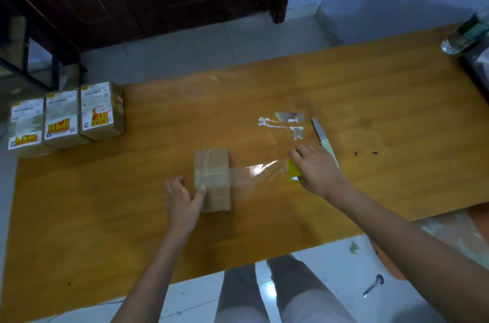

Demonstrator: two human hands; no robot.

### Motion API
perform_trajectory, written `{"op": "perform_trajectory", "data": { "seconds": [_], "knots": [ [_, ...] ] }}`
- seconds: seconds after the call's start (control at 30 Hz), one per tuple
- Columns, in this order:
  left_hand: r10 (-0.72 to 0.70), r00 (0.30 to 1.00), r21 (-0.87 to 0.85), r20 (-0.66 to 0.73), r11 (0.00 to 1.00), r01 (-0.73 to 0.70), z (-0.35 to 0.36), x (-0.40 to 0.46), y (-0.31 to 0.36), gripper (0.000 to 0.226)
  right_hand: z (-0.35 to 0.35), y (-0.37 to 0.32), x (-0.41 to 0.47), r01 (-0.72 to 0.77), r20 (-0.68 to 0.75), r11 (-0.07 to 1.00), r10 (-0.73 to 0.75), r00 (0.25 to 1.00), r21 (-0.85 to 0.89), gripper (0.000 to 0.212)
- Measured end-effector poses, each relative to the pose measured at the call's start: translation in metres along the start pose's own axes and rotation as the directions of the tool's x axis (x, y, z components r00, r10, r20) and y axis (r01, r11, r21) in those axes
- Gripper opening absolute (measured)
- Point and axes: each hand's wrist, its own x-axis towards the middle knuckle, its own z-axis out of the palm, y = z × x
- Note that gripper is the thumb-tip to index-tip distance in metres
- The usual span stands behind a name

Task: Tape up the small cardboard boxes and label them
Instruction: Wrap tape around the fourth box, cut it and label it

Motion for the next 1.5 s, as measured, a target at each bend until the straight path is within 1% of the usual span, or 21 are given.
{"op": "perform_trajectory", "data": {
  "seconds": [0.07, 0.1, 0.13, 0.17, 0.23, 0.33, 0.37, 0.47, 0.53, 0.6, 0.7, 0.77, 0.83, 0.9, 1.07, 1.17, 1.3, 1.5],
  "knots": [
    [0.155, 0.98, 0.07, -0.122, 0.987, -0.148, -0.006, 0.006, 0.021, 0.051, -0.001, 0.002, -0.003, 0.0, -0.007, 1.0, 0.0, 1.0, 0.011, 0.048],
    [0.224, 0.962, 0.117, -0.156, 0.971, -0.207, -0.006, 0.012, 0.034, 0.045, -0.002, 0.003, -0.004, -0.003, -0.014, 1.0, 0.004, 1.0, 0.023, 0.048],
    [0.279, 0.947, 0.17, -0.159, 0.953, -0.253, -0.003, 0.019, 0.048, 0.042, -0.003, 0.003, -0.006, -0.009, -0.018, 0.999, 0.009, 1.0, 0.037, 0.049],
    [0.323, 0.936, 0.222, -0.137, 0.931, -0.289, 0.0, 0.026, 0.061, 0.041, -0.004, 0.004, -0.007, -0.014, -0.017, 0.999, 0.015, 1.0, 0.045, 0.049],
    [0.386, 0.921, 0.333, -0.051, 0.876, -0.349, 0.013, 0.038, 0.081, 0.042, -0.004, 0.006, -0.01, -0.022, -0.023, 0.999, 0.023, 0.999, 0.048, 0.05],
    [0.42, 0.904, 0.51, 0.085, 0.761, -0.401, 0.029, 0.049, 0.077, 0.043, -0.002, 0.009, -0.013, -0.04, -0.039, 0.997, 0.042, 0.998, 0.069, 0.049],
    [0.419, 0.903, 0.527, 0.092, 0.749, -0.401, 0.032, 0.05, 0.07, 0.042, 0.0, 0.01, -0.014, -0.05, -0.047, 0.996, 0.054, 0.997, 0.075, 0.046],
    [0.408, 0.913, 0.53, 0.009, 0.772, -0.351, 0.033, 0.052, 0.06, 0.039, 0.004, 0.015, -0.015, -0.093, -0.092, 0.992, 0.101, 0.991, 0.083, 0.034],
    [0.396, 0.918, 0.546, -0.018, 0.773, -0.323, 0.035, 0.053, 0.061, 0.04, 0.002, 0.02, -0.011, -0.098, -0.148, 0.993, 0.107, 0.983, 0.069, 0.034],
    [0.373, 0.928, 0.547, -0.028, 0.783, -0.298, 0.035, 0.059, 0.064, 0.042, -0.004, 0.026, -0.003, -0.064, -0.186, 0.996, 0.073, 0.98, 0.054, 0.036],
    [0.345, 0.937, 0.567, -0.053, 0.783, -0.256, 0.035, 0.067, 0.068, 0.039, -0.004, 0.038, 0.015, -0.009, -0.142, 0.998, 0.018, 0.99, 0.065, 0.037],
    [0.348, 0.936, 0.588, -0.06, 0.77, -0.248, 0.037, 0.066, 0.067, 0.038, -0.001, 0.043, 0.022, 0.028, -0.105, 0.993, -0.015, 0.994, 0.116, 0.04],
    [0.348, 0.936, 0.604, -0.057, 0.758, -0.246, 0.037, 0.065, 0.066, 0.041, 0.004, 0.043, 0.023, 0.03, -0.097, 0.983, -0.012, 0.995, 0.183, 0.044],
    [0.349, 0.936, 0.614, -0.053, 0.75, -0.245, 0.037, 0.064, 0.067, 0.043, 0.007, 0.042, 0.023, 0.004, -0.11, 0.976, 0.021, 0.994, 0.219, 0.047],
    [0.356, 0.932, 0.643, -0.066, 0.729, -0.233, 0.037, 0.064, 0.068, 0.037, 0.008, 0.043, 0.026, -0.005, -0.085, 0.977, 0.024, 0.996, 0.211, 0.047],
    [0.367, 0.926, 0.643, -0.091, 0.731, -0.226, 0.04, 0.061, 0.068, 0.038, 0.008, 0.044, 0.025, 0.008, -0.072, 0.978, 0.007, 0.997, 0.207, 0.051],
    [0.355, 0.93, 0.648, -0.096, 0.731, -0.212, 0.04, 0.059, 0.071, 0.039, 0.01, 0.045, 0.018, 0.043, -0.104, 0.969, -0.018, 0.994, 0.243, 0.06],
    [0.346, 0.933, 0.641, -0.098, 0.739, -0.207, 0.04, 0.059, 0.072, 0.045, 0.009, 0.051, 0.016, 0.049, -0.128, 0.958, -0.013, 0.992, 0.283, 0.061]
  ]
}}
